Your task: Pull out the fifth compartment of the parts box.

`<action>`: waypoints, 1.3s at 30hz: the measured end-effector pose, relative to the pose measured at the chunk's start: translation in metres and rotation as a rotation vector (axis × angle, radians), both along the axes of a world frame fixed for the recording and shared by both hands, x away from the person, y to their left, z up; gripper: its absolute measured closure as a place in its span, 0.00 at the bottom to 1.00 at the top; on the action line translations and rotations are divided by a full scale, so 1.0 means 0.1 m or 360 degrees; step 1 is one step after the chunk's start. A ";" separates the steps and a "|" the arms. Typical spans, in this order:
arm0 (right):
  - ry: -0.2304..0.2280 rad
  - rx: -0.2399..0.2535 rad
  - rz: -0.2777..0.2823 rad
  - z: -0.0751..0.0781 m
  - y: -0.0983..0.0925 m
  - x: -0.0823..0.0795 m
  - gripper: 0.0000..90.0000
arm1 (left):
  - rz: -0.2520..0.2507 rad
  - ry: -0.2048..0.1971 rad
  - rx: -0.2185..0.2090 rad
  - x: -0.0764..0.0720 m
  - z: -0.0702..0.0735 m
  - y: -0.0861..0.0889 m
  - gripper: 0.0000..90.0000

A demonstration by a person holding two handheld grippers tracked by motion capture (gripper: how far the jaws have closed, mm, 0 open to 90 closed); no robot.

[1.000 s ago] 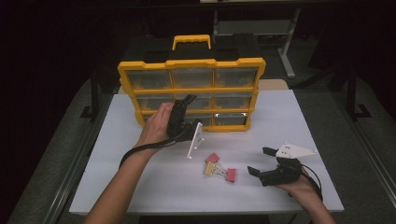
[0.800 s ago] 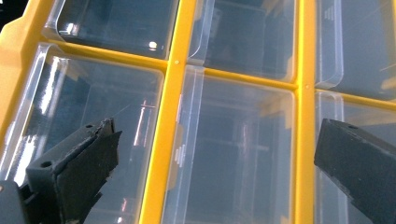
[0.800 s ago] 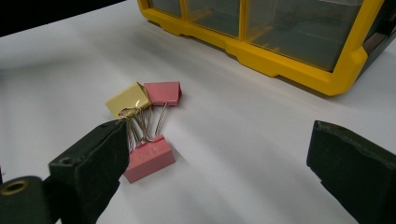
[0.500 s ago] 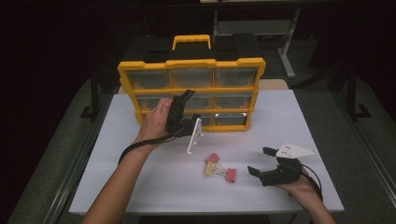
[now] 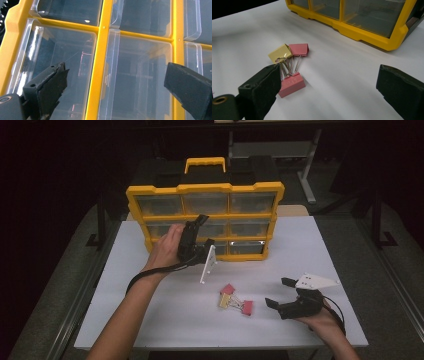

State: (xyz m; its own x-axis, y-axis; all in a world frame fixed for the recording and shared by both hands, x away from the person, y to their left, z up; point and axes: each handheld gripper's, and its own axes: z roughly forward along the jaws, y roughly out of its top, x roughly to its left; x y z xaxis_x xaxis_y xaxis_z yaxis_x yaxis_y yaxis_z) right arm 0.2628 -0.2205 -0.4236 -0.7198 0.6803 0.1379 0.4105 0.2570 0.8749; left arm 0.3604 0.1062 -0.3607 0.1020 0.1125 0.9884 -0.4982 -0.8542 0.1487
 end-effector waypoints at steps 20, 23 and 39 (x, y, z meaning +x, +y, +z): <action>0.0002 -0.0006 0.0008 -0.01 0.00 0.00 0.06 | 0.0025 -0.0092 0.0006 0.00 -0.02 -0.01 0.25; 0.0002 -0.0003 0.0005 0.00 0.00 0.00 0.06 | 0.0034 -0.0092 0.0007 0.01 -0.02 -0.01 0.28; 0.0002 0.0000 0.0002 0.00 0.00 0.00 0.06 | 0.0031 -0.0143 0.0017 0.03 -0.04 -0.01 0.48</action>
State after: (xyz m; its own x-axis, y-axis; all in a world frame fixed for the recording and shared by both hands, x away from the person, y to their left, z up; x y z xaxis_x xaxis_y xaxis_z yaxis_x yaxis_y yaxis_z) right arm 0.2627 -0.2206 -0.4236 -0.7206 0.6793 0.1388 0.4112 0.2575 0.8744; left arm 0.3637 0.1054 -0.3646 0.0109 0.1032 0.9946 -0.4923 -0.8652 0.0952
